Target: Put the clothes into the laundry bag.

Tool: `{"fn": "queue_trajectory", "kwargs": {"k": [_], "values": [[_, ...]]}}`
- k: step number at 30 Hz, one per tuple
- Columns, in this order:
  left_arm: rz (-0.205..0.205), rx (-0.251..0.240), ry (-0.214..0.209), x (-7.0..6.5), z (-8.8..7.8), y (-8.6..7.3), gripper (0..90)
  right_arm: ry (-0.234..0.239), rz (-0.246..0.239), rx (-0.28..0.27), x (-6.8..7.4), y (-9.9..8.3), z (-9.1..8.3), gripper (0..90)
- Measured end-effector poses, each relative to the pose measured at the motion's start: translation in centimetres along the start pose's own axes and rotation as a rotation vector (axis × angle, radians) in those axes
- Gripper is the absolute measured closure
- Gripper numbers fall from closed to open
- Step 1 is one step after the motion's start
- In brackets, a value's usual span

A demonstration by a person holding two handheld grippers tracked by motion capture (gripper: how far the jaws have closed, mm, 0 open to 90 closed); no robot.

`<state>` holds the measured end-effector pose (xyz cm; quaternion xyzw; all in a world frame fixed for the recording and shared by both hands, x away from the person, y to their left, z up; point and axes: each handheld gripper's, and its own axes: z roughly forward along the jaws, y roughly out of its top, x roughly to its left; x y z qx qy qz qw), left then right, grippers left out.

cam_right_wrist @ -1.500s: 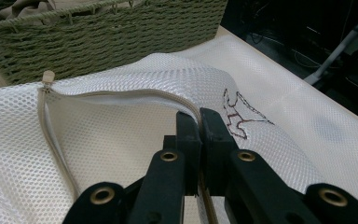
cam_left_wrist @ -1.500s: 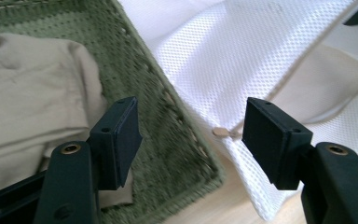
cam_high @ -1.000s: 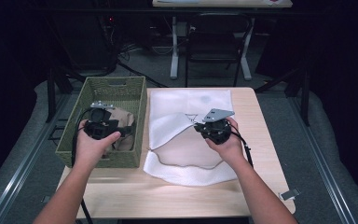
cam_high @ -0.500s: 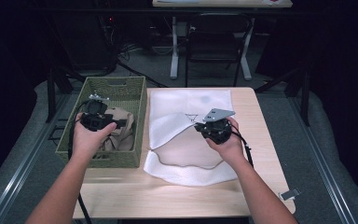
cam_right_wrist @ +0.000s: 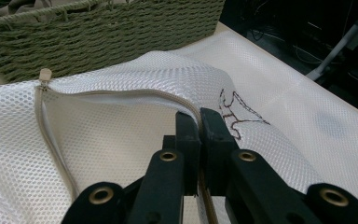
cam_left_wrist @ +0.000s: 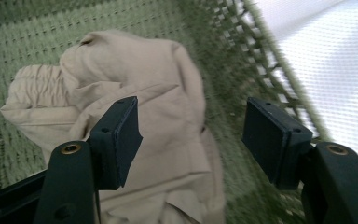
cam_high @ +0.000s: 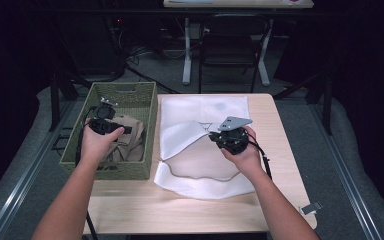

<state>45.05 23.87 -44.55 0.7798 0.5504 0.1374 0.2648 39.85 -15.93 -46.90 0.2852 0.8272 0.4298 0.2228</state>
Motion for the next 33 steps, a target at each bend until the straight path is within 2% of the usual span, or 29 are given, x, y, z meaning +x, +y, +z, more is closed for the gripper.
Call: {"fn": "queue_trajectory", "kwargs": {"k": [6,9,12,16,22,26,33], "values": [[-0.012,0.05,0.032,0.7,1.5,0.3,36.6,0.0,0.002,0.001,-0.1,-0.1,0.0,86.7],[-0.013,0.087,0.067,0.9,2.2,0.3,36.3,-0.001,0.002,0.001,-0.1,-0.1,-0.1,86.6],[-0.014,0.107,0.082,0.9,2.7,0.3,35.1,0.001,0.003,0.001,-0.1,-0.1,-0.1,86.6],[-0.015,0.132,0.086,0.9,3.2,0.3,33.2,0.001,0.0,0.002,-0.1,-0.1,0.0,86.6],[-0.015,0.171,0.113,1.1,4.2,0.3,30.8,0.001,0.0,0.002,-0.1,-0.1,0.0,86.7],[-0.033,0.19,0.113,1.4,4.6,0.2,28.6,0.001,0.0,0.002,-0.1,-0.1,0.0,86.6],[-0.045,0.212,0.144,1.8,5.4,0.1,23.3,0.003,0.003,0.003,-0.1,-0.1,0.0,86.6]]}}
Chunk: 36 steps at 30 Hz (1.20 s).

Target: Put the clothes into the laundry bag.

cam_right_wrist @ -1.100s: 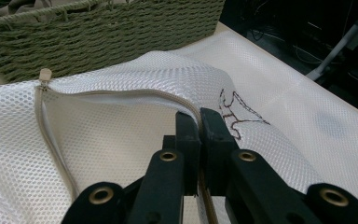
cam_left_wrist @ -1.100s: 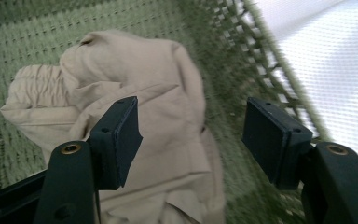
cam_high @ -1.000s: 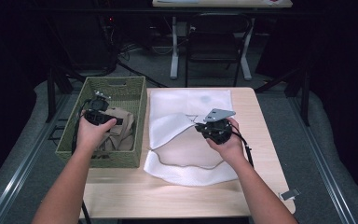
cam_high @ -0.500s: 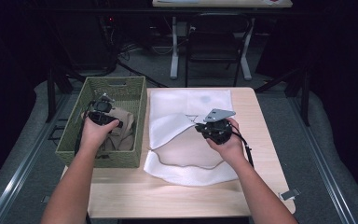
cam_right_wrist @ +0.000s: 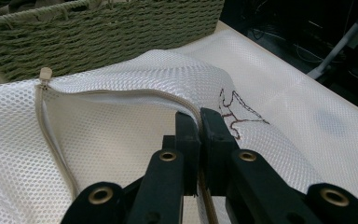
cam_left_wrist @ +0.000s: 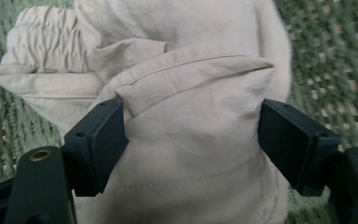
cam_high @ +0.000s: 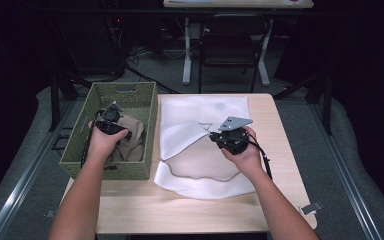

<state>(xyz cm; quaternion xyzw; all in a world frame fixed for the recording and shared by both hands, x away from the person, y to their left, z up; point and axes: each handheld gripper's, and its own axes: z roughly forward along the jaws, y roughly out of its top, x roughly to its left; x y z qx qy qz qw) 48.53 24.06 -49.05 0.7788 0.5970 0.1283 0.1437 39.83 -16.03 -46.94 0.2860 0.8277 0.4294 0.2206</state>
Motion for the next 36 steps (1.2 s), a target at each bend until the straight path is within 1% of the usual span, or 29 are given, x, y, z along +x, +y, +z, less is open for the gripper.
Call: {"fn": "queue_trajectory", "kwargs": {"k": [1,3,4,6,9,10,16,17,21,24,26,27,34,36], "values": [[-0.001,0.005,0.004,0.0,0.1,0.0,21.4,0.0,-0.001,0.0,0.0,0.0,0.0,86.6],[0.002,0.018,0.005,0.1,0.5,0.0,20.7,0.001,-0.001,0.0,0.0,0.0,0.0,86.6],[-0.005,0.02,0.01,0.2,0.7,0.0,20.0,0.002,0.0,0.001,0.0,0.0,0.0,86.6],[-0.023,0.016,0.003,0.3,1.0,-0.1,19.2,0.002,0.001,0.002,0.0,0.0,0.0,86.6],[-0.032,0.029,-0.002,0.6,1.5,-0.1,18.4,0.002,0.0,0.003,0.0,0.0,0.1,86.6],[-0.044,0.031,-0.011,0.8,1.7,-0.2,17.6,0.003,0.001,0.004,0.0,0.0,0.1,86.5],[-0.064,0.039,-0.032,1.2,2.3,-0.1,15.2,0.004,0.001,0.006,0.0,-0.1,0.1,86.3],[-0.06,0.046,-0.035,1.3,2.3,0.0,14.7,0.004,0.001,0.007,0.0,-0.1,0.1,86.2],[-0.07,0.065,-0.039,1.3,2.9,0.1,13.2,0.006,0.001,0.007,0.0,-0.1,0.1,86.0],[-0.073,0.067,-0.039,1.3,3.2,0.2,12.6,0.005,-0.001,0.006,0.0,-0.1,0.1,86.0],[-0.069,0.081,-0.039,1.4,3.3,0.3,12.5,0.007,-0.001,0.007,0.0,-0.1,0.1,85.8],[-0.074,0.077,-0.036,1.4,3.5,0.3,12.5,0.007,-0.001,0.007,0.0,-0.1,0.1,85.8],[-0.092,0.094,-0.05,1.7,4.3,0.5,12.6,0.006,0.0,0.006,0.0,-0.1,0.1,85.8],[-0.09,0.098,-0.048,1.7,4.4,0.5,12.4,0.006,0.001,0.005,0.0,-0.1,0.1,85.8]]}}
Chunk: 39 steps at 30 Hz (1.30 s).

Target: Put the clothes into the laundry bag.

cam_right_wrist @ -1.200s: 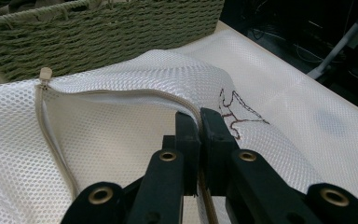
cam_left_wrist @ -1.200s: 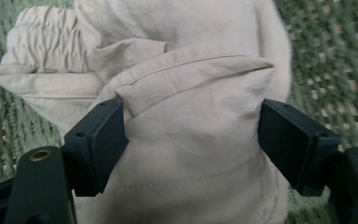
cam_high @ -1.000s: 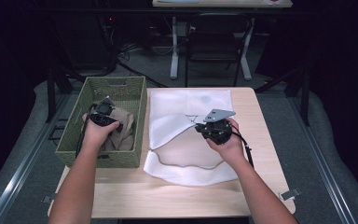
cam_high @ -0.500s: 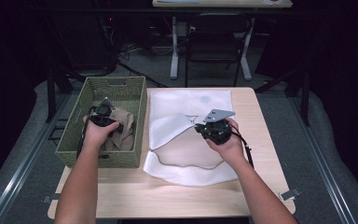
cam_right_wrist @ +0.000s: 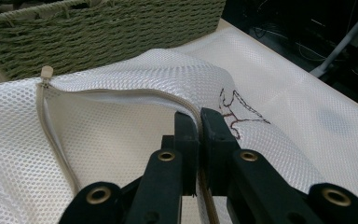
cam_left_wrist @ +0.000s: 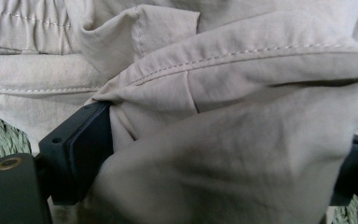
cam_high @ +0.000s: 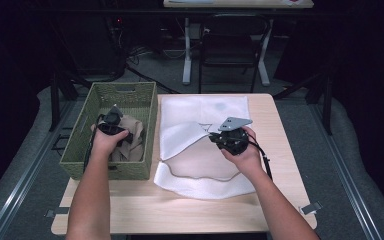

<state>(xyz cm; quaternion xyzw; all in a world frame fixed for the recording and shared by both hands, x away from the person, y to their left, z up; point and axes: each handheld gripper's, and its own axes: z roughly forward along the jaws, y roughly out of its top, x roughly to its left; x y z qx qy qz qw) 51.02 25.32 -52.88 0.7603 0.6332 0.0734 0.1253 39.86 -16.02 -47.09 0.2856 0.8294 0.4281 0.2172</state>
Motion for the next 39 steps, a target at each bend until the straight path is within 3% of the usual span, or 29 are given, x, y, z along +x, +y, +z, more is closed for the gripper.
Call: {"fn": "queue_trajectory", "kwargs": {"k": [12,17,21,28,39], "values": [[-0.001,0.013,0.01,-0.1,0.5,-0.1,9.8,0.002,0.002,-0.001,0.0,0.0,-0.1,85.4],[0.014,0.031,0.044,-0.5,0.8,-0.1,9.8,0.003,0.005,0.0,0.0,-0.1,0.0,85.2],[0.005,0.03,0.047,-0.6,0.8,-0.2,9.8,0.002,0.007,-0.001,0.0,-0.1,0.0,85.0],[0.049,0.051,0.095,-1.0,1.1,-0.1,8.5,0.004,0.007,-0.001,0.0,-0.1,-0.1,84.8],[0.002,0.053,0.097,-0.7,1.5,-0.2,8.1,0.003,0.008,-0.002,0.0,-0.1,-0.1,84.6]]}}
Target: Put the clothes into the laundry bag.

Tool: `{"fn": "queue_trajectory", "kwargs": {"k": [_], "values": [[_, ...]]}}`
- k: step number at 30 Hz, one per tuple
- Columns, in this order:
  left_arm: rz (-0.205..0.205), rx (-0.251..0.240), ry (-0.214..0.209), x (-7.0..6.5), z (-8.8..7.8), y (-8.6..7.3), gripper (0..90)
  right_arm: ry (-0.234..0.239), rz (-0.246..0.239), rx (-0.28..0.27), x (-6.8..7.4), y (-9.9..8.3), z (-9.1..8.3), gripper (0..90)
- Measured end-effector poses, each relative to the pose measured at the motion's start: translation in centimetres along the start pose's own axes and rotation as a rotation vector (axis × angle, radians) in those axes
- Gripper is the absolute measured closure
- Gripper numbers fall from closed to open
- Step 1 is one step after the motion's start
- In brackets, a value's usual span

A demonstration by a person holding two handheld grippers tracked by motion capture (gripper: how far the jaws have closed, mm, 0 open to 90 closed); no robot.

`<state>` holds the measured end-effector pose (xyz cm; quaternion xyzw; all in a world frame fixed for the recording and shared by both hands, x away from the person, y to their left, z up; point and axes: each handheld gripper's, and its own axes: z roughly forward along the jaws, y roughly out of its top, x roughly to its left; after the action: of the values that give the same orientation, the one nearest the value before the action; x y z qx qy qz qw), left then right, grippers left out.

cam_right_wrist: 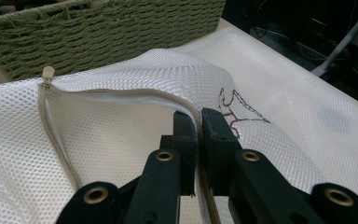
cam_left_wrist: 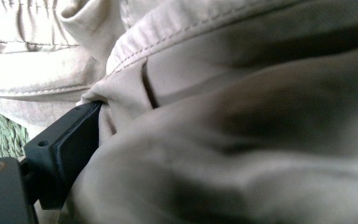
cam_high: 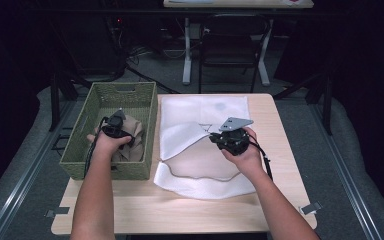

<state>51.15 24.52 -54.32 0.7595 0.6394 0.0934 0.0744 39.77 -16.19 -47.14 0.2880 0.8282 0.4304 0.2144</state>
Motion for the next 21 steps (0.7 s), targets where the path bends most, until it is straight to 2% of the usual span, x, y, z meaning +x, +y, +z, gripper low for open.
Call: {"fn": "queue_trajectory", "kwargs": {"k": [5,10,15,21], "values": [[-0.01,0.0,-0.01,0.19,0.02,0.02,8.1,0.001,0.0,0.0,-0.02,-0.01,0.02,84.6],[-0.003,-0.001,-0.006,0.16,0.21,0.05,6.3,0.001,0.001,0.0,0.03,0.0,0.03,84.6],[-0.006,0.002,-0.024,0.38,0.36,0.1,6.1,0.001,0.0,0.001,0.04,0.01,0.02,84.7],[-0.008,0.009,-0.021,0.22,0.66,0.18,3.0,0.0,-0.001,0.002,0.11,0.01,0.04,85.2]]}}
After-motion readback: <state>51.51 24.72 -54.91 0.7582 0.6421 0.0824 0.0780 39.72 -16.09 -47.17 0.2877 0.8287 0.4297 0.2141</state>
